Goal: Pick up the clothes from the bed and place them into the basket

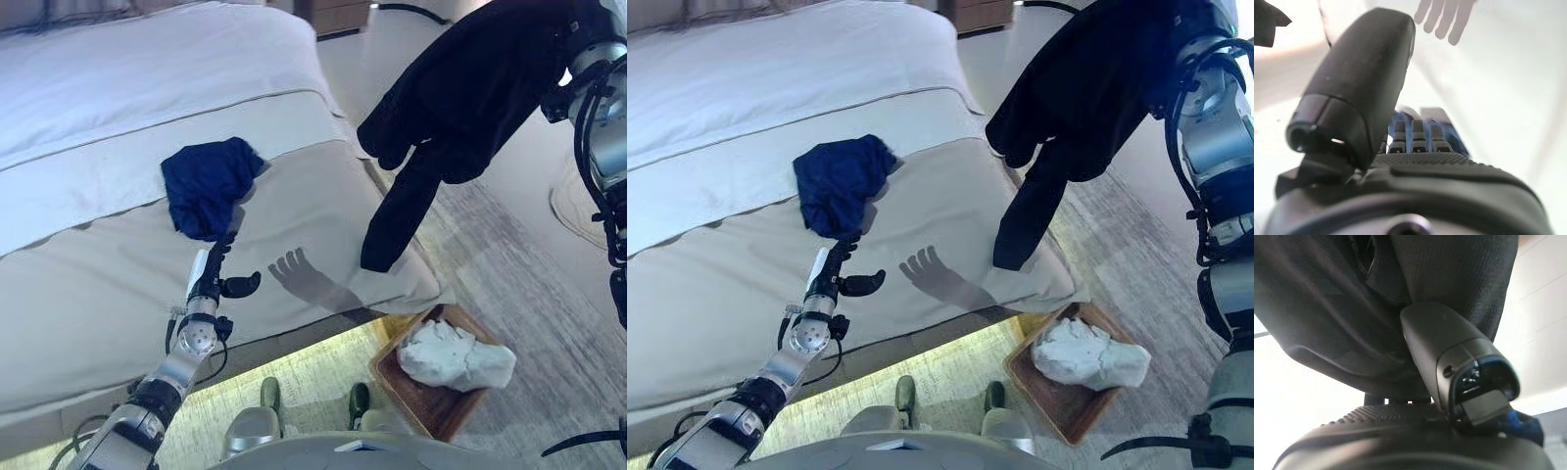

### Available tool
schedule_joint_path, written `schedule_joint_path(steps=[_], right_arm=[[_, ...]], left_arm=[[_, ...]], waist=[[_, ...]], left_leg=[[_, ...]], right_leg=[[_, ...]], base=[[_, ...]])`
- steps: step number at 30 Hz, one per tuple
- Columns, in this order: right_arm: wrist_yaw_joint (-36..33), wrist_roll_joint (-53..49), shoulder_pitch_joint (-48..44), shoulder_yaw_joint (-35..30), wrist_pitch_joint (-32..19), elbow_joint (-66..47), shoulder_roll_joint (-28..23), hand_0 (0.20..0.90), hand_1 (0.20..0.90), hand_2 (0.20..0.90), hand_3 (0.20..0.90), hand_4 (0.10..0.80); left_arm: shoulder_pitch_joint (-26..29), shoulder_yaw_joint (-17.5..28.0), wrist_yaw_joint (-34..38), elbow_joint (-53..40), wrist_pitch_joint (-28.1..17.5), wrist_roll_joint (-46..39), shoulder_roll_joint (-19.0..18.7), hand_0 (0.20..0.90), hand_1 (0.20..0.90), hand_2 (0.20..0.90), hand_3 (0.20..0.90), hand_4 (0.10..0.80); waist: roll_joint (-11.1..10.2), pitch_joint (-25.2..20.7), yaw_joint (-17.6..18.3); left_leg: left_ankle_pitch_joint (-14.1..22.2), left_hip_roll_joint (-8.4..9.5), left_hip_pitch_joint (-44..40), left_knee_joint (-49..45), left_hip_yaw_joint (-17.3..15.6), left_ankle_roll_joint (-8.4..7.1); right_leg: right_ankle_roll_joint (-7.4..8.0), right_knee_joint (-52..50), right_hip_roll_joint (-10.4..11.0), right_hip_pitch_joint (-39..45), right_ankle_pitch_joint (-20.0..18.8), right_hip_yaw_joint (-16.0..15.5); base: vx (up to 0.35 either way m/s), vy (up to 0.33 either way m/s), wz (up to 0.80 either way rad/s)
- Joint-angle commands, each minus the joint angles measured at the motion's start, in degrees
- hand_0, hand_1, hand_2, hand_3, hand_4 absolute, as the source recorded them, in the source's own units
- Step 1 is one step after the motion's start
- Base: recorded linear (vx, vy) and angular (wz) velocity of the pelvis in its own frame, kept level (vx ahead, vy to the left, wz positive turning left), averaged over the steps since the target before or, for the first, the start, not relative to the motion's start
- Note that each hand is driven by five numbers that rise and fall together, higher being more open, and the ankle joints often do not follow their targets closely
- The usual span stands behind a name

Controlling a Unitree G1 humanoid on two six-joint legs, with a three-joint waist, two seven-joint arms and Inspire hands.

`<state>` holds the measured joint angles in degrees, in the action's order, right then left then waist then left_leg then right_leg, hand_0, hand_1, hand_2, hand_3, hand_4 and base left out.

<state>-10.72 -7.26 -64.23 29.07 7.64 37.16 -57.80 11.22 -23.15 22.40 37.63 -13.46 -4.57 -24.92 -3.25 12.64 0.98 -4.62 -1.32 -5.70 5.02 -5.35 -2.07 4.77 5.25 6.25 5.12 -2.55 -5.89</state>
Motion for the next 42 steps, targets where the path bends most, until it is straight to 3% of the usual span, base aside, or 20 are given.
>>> schedule_joint_path(steps=[1, 10, 18, 31, 42], right_arm=[[-4.0, 1.2, 0.6, -3.2, -2.2, -2.7, -5.9, 0.300, 0.300, 0.300, 0.200, 0.100], [-0.1, 0.1, 11.2, -10.5, -0.9, -5.3, -7.1, 0.300, 0.300, 0.300, 0.200, 0.100], [3.9, -1.1, 19.4, -15.3, -1.2, -4.6, -3.3, 0.300, 0.300, 0.300, 0.200, 0.100], [6.1, -1.4, 21.7, -12.4, -2.1, 2.9, 5.4, 0.300, 0.300, 0.300, 0.200, 0.100], [6.6, 1.4, 24.3, -11.8, -3.0, 15.6, 13.4, 0.300, 0.300, 0.300, 0.200, 0.100]], left_arm=[[2.3, -1.1, 1.1, 2.3, -3.1, 2.1, 0.1, 0.900, 0.900, 0.900, 0.900, 0.800], [3.1, -0.2, -0.3, 5.1, -4.1, 3.5, 0.9, 0.900, 0.900, 0.900, 0.900, 0.800], [3.7, -0.5, -1.7, 3.7, -2.6, 4.3, 1.6, 0.900, 0.900, 0.900, 0.900, 0.800], [5.3, -1.7, -1.8, 4.2, -1.5, 5.1, 2.9, 0.900, 0.900, 0.900, 0.900, 0.800], [6.9, -3.8, -1.2, 5.0, -1.6, 4.8, 3.7, 0.900, 0.900, 0.900, 0.900, 0.800]], waist=[[-1.1, -9.7, 2.1], [-1.0, -9.5, 6.1], [-0.2, -9.0, 7.5], [1.0, -8.3, 6.8], [2.3, -7.4, 5.5]], left_leg=[[4.6, 0.14, 0.1, 0.0, -1.3, 0.97], [5.2, -0.37, -1.1, 0.0, -4.1, 1.00], [5.3, -0.71, -1.3, 0.0, -5.6, 0.76], [5.0, -0.50, -0.3, 0.0, -5.7, 0.53], [5.0, -0.04, 0.0, 0.0, -4.9, 0.89]], right_leg=[[-0.78, -1.1, -3.8, -2.5, -2.5, 3.2], [-0.49, -1.0, -4.8, -3.5, -3.1, 7.1], [-0.42, -0.7, -5.3, -4.1, -3.6, 8.1], [-0.40, -0.3, -5.3, -5.1, -4.1, 7.2], [-0.37, -0.3, -4.8, -5.2, -4.4, 6.5]], base=[[-0.016, 0.028, -0.29], [-0.016, 0.008, -0.31], [-0.007, -0.027, -0.21], [-0.015, -0.033, -0.02], [0.008, -0.016, 0.05]])
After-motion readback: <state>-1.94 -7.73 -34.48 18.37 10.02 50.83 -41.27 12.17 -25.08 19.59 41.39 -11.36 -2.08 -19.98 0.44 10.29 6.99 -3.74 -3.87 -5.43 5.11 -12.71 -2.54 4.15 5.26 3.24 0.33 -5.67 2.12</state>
